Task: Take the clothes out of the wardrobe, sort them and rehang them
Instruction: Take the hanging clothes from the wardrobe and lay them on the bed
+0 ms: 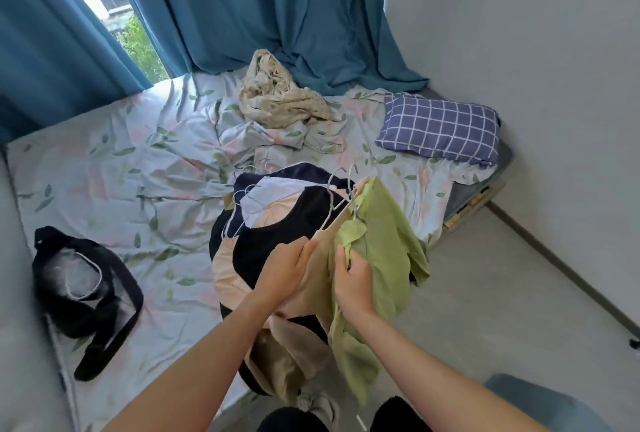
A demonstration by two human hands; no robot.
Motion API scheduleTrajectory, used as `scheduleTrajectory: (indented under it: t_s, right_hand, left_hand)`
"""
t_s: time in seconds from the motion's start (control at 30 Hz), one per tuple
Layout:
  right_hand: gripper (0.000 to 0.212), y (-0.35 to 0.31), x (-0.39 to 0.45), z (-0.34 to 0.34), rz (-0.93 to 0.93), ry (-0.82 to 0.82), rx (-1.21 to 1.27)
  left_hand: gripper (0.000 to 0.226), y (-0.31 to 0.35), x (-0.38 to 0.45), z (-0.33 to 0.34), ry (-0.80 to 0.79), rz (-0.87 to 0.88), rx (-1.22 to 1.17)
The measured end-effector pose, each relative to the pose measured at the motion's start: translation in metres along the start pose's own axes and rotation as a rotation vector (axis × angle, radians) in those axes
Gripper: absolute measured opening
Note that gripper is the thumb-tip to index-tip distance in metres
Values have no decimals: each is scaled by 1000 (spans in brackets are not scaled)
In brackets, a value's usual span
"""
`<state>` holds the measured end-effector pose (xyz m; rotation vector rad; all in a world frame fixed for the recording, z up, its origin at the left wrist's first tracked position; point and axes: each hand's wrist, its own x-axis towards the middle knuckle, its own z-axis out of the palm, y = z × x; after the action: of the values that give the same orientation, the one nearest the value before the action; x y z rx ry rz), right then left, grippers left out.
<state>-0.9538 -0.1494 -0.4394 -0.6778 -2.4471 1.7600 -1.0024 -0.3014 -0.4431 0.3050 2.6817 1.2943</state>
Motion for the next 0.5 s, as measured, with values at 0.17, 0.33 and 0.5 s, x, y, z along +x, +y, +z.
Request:
scheduleTrajectory:
  t_s: [0.17, 0.33, 0.5]
  right_hand:
    - [45, -11, 45, 60, 6, -50, -65]
    - [45, -10, 85, 118, 13, -134, -135]
    - [45, -7, 122, 178, 4, -191, -173]
  left_hand:
    - [55, -63, 30, -35, 37, -87, 81]
    - [43, -120, 53, -64, 31, -124, 191]
    - [38, -165, 80, -78, 39, -180, 288]
